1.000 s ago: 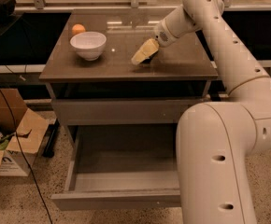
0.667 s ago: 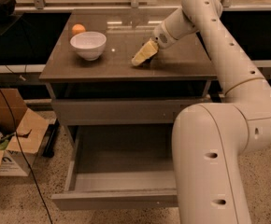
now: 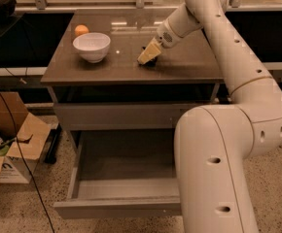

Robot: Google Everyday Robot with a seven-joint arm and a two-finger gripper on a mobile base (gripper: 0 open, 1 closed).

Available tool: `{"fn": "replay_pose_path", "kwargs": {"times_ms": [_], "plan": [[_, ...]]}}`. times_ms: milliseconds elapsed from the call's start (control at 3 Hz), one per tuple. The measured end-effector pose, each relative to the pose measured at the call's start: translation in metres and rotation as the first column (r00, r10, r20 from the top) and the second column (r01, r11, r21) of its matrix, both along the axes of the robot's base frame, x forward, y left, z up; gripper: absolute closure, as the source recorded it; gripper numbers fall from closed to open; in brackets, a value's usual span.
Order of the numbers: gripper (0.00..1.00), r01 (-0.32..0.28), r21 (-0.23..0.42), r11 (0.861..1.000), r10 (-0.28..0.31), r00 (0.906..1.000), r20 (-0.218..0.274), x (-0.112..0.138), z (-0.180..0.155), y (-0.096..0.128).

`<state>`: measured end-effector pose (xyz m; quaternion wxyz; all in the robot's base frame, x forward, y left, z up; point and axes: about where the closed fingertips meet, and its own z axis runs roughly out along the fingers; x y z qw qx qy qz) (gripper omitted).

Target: Place rxbar blueberry into middle drawer

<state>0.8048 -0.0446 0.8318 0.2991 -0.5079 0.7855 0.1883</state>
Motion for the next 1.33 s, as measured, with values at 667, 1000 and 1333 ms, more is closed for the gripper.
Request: {"fn": "replay_pose_path", "kwargs": {"times_ms": [667, 1000, 1333], "plan": [[1.00, -0.076, -0.009, 0.997, 0.077, 0.9934, 0.086, -0.031, 0.044, 0.009], [1.00, -0.141, 0.050, 0.989, 0.131, 0.9774, 0.166, -0.078, 0.091, 0.020], [1.00, -0.239, 0.071, 0.968, 0.221, 0.9546, 0.199, -0.137, 0.104, 0.037]]}}
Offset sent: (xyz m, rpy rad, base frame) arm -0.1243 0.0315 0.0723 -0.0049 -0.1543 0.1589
